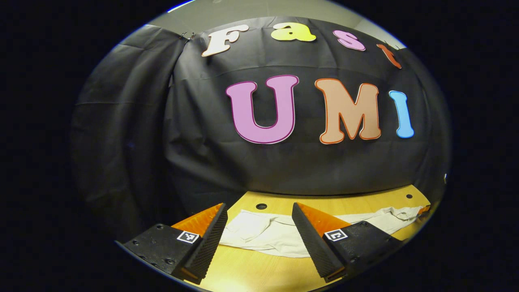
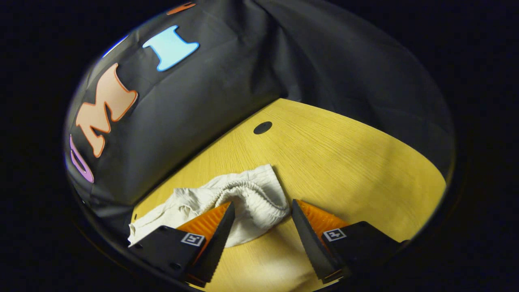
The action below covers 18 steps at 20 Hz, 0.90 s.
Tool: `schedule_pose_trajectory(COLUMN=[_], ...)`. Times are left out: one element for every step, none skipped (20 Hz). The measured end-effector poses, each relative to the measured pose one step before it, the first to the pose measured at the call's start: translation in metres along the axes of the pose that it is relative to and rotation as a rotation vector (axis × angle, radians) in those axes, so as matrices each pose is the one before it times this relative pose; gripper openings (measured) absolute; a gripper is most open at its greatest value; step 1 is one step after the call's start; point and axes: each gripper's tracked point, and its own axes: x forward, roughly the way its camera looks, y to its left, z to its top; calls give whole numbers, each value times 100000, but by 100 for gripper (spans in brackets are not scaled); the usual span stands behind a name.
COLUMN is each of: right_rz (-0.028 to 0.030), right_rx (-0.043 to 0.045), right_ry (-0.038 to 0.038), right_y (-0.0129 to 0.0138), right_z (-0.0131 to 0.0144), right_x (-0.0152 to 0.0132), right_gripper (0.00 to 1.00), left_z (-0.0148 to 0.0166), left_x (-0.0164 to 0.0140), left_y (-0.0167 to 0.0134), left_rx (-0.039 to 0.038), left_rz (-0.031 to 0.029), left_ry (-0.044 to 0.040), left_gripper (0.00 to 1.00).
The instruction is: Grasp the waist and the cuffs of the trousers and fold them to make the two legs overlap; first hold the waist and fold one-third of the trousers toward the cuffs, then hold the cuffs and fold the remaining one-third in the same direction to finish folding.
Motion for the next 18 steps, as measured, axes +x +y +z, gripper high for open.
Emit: schedule_pose_trajectory(right_rz=[-646, -30, 113, 713, -15, 201, 459, 164, 1116, 909, 453, 1700, 802, 678, 803, 824, 469, 596], right_rx=[715, 1759, 1775, 1690, 1660, 538, -535, -122, -622, -210, 898, 990, 700, 485, 178, -670, -1530, -2079], right_ry=[1139, -313, 405, -684, -431, -234, -344, -563, -896, -1419, -1413, -1336, -1426, -1353, -995, -865, -966, -1422], right_y=[-309, -134, -143, 188, 121, 56, 198, 240, 331, 406, 244, 766, 587, 502, 621, 806, 951, 1456], right_z=[-293, 113, 173, 260, 281, 19, -48, 93, 379, 386, 300, 548, 452, 513, 401, 195, 435, 240], right_x=[226, 326, 40, -143, 88, -114, -42, -172, -219, -286, 246, -847, -220, -216, -403, -612, -596, -667], right_gripper=[71, 52, 58, 43, 24, 23, 16, 16, 11, 11, 9, 7, 7, 7, 7, 6, 6, 7], left_z=[-169, -190, -166, -125, -103, -16, 111, 63, 172, 16, 233, 114, 180, 52, -20, -289, -300, -323], left_x=[-116, -36, -134, -17, -11, 6, 61, -91, -11, -114, -65, -36, 28, 51, 89, 126, 190, 204], left_y=[-325, -438, -263, -378, -299, -332, -255, -144, -159, -102, -75, -30, 42, -11, -115, -37, 55, 46], left_rx=[-309, -110, 301, 395, 149, 69, 13, 40, 34, 186, 257, 271, -196, -689, -1259, -1405, -1214, -874], left_rz=[-354, -349, -223, -473, -559, -559, -523, -235, -478, -364, -684, -663, -737, -1093, -1771, -1669, -1791, -1779], left_ry=[343, 416, 531, 363, 342, 57, -67, -378, -154, -102, 43, -287, -343, -207, 108, 567, 910, 875], left_gripper=[96, 95, 95, 96, 95, 96, 96, 96, 96, 96, 95, 96, 96, 95, 95, 95, 96, 96])
